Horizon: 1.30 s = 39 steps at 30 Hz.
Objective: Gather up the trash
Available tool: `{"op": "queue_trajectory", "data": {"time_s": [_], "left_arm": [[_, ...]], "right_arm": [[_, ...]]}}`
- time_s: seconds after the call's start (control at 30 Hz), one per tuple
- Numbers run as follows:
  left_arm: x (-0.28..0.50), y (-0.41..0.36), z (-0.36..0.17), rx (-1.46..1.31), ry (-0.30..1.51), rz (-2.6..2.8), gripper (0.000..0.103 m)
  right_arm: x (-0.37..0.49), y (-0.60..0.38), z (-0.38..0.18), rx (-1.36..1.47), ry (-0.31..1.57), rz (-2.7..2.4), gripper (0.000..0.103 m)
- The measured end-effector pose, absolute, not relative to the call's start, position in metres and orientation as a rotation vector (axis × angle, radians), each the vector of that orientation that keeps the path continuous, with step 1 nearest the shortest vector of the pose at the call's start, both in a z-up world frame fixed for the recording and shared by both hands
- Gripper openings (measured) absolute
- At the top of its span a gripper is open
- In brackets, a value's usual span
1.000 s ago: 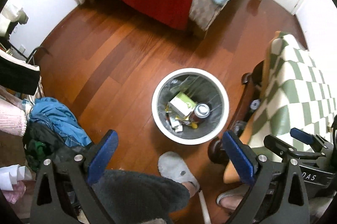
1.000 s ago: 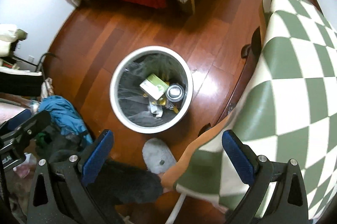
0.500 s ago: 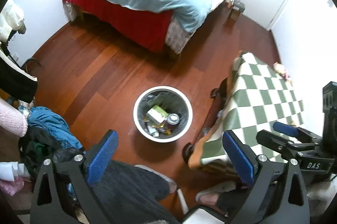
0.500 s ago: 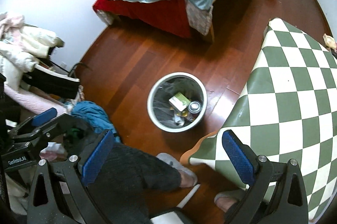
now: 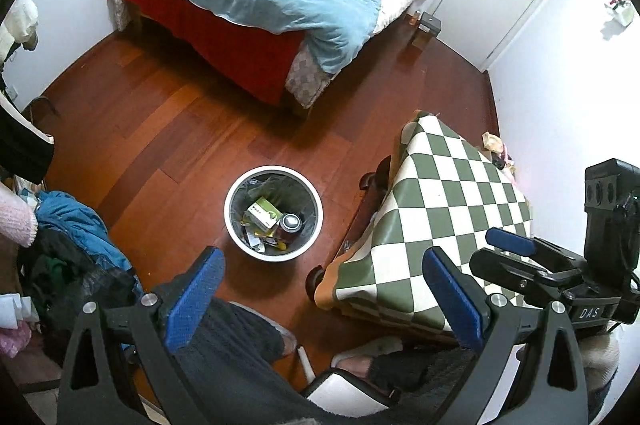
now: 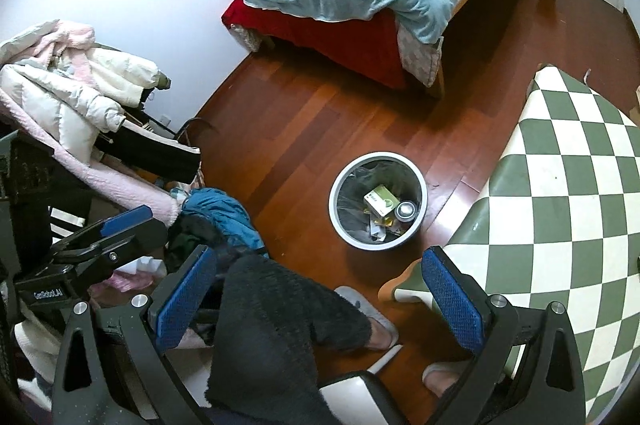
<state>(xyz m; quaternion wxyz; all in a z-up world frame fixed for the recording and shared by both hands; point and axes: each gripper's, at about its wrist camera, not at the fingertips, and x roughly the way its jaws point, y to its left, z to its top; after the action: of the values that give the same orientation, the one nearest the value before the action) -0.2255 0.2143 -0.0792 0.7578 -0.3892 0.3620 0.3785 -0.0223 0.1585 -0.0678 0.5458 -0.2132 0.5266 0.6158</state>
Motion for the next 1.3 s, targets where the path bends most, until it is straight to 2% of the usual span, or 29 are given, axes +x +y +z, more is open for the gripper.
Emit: {"op": "queue_trajectory", "data": {"time_s": [1.3], "left_arm": [[-0.2317,0.2107,-0.0756,-0.871,0.76,0.753,0.103]], "right_arm": [[-0.0301,0.168,-0.0589,-0.528,1.277,1.462,0.103]]}}
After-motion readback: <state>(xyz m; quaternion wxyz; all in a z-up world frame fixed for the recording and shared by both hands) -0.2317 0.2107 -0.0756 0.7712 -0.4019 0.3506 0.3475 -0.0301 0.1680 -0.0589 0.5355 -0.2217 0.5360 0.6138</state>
